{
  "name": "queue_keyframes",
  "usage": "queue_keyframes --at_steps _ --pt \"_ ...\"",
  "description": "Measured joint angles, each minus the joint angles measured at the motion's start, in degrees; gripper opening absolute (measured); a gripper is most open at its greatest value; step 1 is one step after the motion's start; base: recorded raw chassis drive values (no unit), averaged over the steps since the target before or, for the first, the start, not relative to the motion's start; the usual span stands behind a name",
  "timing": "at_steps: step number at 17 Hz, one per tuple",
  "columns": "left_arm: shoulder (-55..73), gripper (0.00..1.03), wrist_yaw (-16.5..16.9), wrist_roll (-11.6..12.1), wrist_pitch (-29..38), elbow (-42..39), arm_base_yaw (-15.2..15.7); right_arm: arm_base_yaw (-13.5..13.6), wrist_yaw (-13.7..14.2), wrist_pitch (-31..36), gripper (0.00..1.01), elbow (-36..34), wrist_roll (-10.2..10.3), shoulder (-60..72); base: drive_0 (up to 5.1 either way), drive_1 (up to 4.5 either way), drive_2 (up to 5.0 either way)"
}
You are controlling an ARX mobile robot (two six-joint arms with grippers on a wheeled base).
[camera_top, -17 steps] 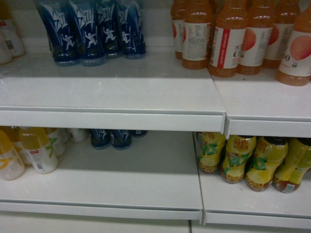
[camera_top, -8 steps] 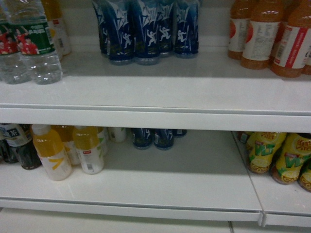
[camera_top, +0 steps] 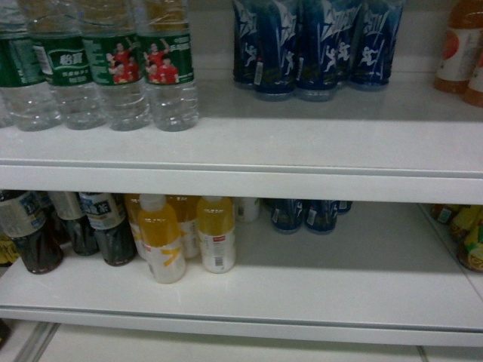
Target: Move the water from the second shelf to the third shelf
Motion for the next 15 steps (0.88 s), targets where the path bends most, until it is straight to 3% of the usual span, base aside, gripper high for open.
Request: queue_keyframes --at_steps 15 --pt "0.00 0.98 -0.02 -0.02 0.00 0.00 0.00 0.00 0.00 -0.13 0.43 0.00 0.00 0.09 -4.8 2.32 2.3"
